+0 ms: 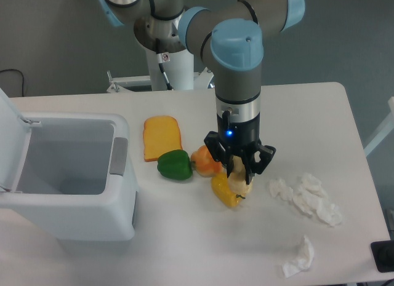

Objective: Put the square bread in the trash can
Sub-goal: 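Close the gripper around the pale bread roll beside the yellow pepper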

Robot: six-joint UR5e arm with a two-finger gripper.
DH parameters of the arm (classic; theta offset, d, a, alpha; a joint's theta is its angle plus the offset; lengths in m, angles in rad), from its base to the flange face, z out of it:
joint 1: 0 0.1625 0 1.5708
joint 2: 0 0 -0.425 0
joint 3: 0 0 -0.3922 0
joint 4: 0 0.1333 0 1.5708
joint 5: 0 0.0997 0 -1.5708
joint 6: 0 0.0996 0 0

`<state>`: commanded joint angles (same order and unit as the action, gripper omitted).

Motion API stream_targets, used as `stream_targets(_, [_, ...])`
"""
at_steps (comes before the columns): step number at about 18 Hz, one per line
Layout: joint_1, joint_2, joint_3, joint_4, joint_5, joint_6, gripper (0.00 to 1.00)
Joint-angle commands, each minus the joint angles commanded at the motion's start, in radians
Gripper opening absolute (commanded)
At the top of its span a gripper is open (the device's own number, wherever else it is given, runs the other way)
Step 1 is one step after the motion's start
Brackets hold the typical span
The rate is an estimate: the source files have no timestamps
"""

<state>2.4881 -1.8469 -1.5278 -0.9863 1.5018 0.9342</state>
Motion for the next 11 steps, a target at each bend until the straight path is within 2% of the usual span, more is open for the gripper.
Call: stream_targets(11, [0.008, 0.005, 0.008, 0.0, -0.017, -0.002, 0.45])
